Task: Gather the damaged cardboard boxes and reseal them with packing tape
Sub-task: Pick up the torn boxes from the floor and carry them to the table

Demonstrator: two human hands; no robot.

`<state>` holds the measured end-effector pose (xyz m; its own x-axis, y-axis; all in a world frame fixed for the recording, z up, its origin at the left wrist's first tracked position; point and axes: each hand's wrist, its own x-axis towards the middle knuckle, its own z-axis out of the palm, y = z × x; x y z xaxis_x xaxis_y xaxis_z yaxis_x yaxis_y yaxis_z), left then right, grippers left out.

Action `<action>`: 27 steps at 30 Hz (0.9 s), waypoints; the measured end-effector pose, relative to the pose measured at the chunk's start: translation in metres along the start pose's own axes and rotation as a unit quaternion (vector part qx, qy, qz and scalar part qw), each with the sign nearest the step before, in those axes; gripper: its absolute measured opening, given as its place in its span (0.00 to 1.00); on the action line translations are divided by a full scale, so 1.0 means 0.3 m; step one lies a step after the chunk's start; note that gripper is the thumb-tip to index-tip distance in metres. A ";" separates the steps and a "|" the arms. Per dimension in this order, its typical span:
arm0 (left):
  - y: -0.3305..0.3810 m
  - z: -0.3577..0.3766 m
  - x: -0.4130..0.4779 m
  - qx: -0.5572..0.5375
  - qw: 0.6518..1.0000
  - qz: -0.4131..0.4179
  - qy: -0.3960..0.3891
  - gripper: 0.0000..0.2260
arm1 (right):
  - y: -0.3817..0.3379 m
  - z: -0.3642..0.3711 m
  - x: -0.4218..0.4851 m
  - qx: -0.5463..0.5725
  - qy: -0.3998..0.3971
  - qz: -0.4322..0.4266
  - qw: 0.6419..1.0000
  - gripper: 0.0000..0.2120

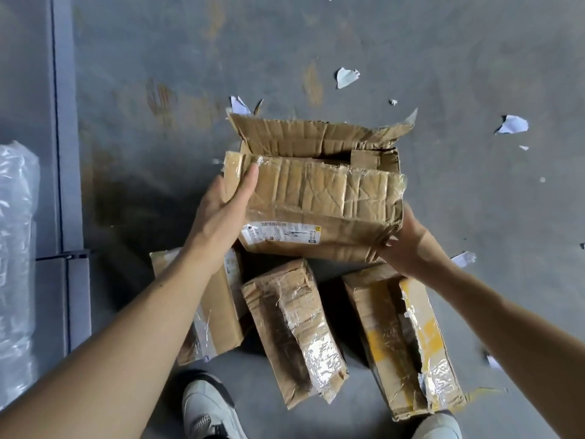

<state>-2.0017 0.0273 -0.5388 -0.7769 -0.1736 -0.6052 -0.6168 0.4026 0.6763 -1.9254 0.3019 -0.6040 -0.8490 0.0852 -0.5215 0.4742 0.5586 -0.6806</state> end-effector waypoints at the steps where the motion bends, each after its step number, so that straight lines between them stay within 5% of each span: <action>1: 0.010 0.011 0.001 -0.008 1.000 0.000 0.016 0.22 | -0.017 -0.011 -0.009 0.013 -0.003 -0.009 1.000 0.22; 5: -0.016 0.027 -0.002 0.014 0.999 0.005 0.039 0.06 | -0.062 -0.040 -0.055 0.147 -0.036 -0.054 0.987 0.31; 8: -0.049 0.007 -0.021 0.047 0.997 0.052 0.042 0.18 | -0.109 -0.026 -0.080 0.212 -0.009 -0.023 0.977 0.40; 16: -0.038 -0.021 -0.092 0.061 0.997 0.053 0.006 0.14 | -0.151 -0.017 -0.018 0.179 0.099 0.011 0.979 0.15; 27: -0.075 -0.033 -0.178 0.103 0.989 0.103 0.008 0.20 | -0.234 -0.067 -0.009 0.164 0.126 0.031 0.978 0.22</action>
<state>-1.9475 0.0184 -0.5176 -0.8867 -0.0826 -0.4548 -0.4074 0.6048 0.6843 -1.9612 0.2789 -0.5445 -0.8272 0.3347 -0.4514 0.5406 0.2544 -0.8019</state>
